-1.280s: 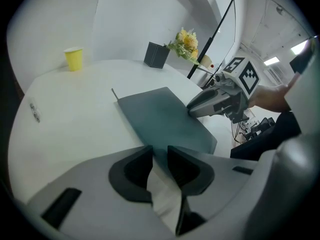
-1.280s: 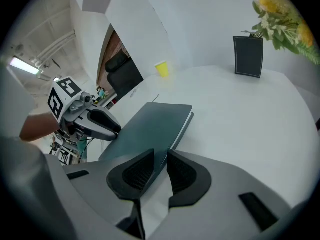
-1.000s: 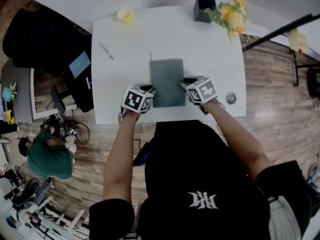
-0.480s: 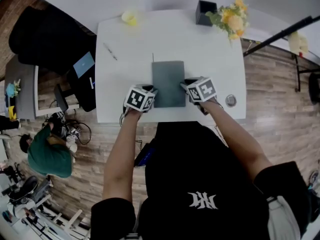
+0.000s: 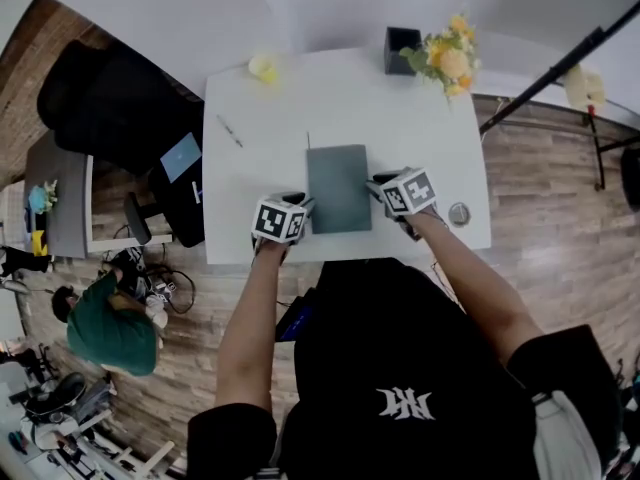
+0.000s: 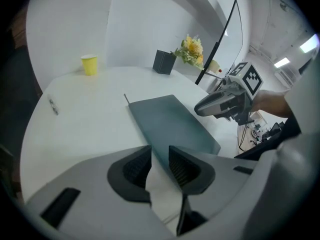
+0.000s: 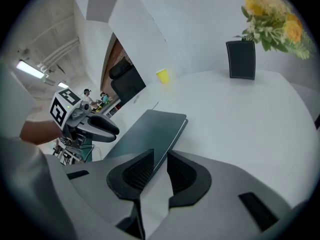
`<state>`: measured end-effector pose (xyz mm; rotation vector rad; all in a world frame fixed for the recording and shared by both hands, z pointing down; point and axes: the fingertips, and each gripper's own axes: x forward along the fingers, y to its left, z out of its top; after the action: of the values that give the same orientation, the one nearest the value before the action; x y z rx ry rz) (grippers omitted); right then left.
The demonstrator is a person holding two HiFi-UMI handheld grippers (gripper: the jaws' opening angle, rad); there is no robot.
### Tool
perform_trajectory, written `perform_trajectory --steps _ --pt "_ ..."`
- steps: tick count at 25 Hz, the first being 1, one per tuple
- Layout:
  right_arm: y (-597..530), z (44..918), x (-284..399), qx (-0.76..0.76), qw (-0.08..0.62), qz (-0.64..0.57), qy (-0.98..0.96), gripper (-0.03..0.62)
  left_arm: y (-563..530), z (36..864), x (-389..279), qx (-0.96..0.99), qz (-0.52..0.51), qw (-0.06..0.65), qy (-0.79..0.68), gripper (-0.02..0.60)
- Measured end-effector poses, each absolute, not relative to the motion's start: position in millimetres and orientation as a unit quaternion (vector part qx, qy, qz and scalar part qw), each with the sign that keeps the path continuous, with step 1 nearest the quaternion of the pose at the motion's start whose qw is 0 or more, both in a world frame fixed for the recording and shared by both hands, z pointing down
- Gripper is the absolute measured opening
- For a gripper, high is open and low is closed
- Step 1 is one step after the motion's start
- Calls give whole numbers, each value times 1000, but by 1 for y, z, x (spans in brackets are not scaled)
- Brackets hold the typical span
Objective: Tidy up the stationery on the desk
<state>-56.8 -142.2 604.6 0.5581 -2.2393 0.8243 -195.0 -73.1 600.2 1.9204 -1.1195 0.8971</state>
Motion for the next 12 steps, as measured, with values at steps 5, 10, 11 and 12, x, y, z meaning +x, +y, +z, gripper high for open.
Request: perform_trajectory --steps 5,10,11,12 --pt "-151 567 -55 202 295 275 -892 92 -73 578 -190 759 323 349 -445 95" --pt "-155 506 -76 171 226 201 -938 66 -77 534 -186 778 269 334 -459 62" --pt "-155 494 -81 166 212 190 -944 65 -79 522 -189 781 257 326 -467 53" --pt "-155 481 -87 160 198 178 -951 63 -82 510 -192 783 244 317 -476 43"
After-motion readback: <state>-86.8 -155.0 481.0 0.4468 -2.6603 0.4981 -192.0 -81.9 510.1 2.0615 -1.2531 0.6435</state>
